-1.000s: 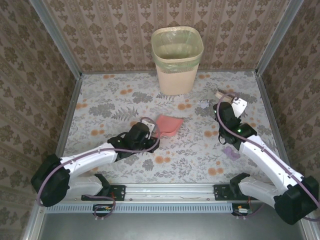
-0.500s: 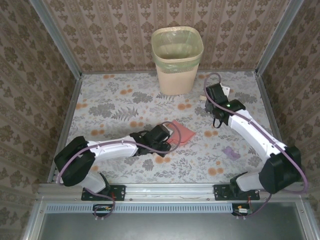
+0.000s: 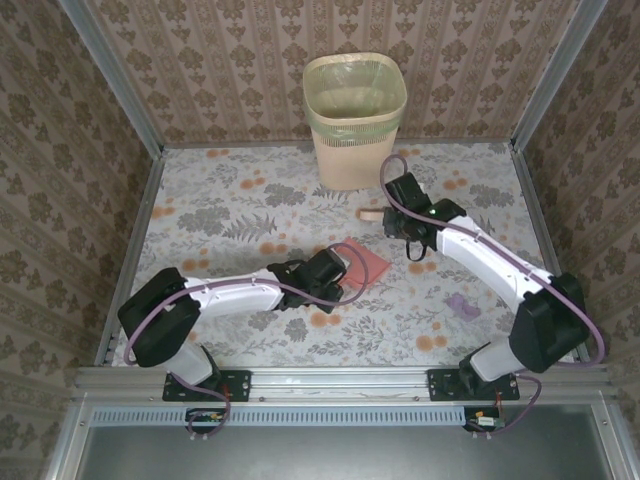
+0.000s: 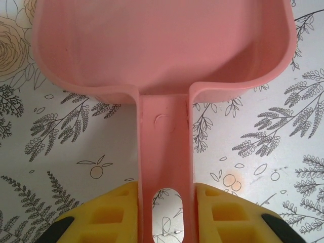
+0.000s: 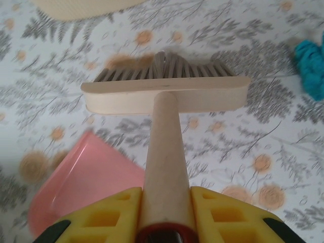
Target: Sweep away the paper scraps from the table
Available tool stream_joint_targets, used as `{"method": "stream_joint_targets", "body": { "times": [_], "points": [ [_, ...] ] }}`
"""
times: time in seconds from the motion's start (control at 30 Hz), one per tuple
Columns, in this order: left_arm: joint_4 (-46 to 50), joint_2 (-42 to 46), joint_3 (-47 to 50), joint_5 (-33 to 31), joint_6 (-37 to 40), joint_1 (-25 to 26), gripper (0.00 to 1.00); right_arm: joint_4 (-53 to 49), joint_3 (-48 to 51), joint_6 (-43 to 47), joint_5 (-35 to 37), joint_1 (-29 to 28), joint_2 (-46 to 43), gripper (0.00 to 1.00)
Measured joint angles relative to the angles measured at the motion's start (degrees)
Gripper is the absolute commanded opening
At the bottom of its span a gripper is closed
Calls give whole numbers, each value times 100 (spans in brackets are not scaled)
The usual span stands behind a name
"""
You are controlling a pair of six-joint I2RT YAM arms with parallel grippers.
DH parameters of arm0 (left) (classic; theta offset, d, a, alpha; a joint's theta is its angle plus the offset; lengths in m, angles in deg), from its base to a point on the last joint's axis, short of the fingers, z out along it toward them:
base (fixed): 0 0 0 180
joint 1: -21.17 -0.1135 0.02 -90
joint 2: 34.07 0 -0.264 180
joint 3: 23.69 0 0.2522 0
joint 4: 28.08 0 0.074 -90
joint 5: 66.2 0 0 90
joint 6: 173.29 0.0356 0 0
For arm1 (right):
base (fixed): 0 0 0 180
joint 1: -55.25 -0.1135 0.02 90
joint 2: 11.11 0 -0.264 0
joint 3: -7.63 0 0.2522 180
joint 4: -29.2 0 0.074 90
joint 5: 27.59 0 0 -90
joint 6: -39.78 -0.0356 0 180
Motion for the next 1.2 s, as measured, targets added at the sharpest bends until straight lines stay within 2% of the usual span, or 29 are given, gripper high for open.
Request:
{"method": "stream_joint_targets", "body": {
  "times": [0.17, 0.3, 0.4, 0.63, 0.8, 0.97, 1.2],
  "points": [
    [13, -87, -48, -48, 0, 2, 0, -68, 387, -118, -402, -46, -868, 0],
    [31, -129, -79, -66, 0, 2, 0, 28, 828, -275, -267, -44, -1832, 0],
    [33, -144, -85, -70, 0, 2, 0, 44, 935, -284, -17, -44, -2181, 0],
    [33, -162, -85, -103, 0, 7, 0, -153, 365, 140, 688, -46, -1172, 0],
    [35, -168, -85, -173, 0, 28, 0, -334, 269, 483, 1104, -74, -796, 0],
    [42, -179, -87, -197, 0, 33, 0, -431, 247, 796, 1064, -280, -575, 0],
    [68, -216, -107, -214, 0, 33, 0, -675, 264, 1054, 820, -955, -627, 0]
  ]
}}
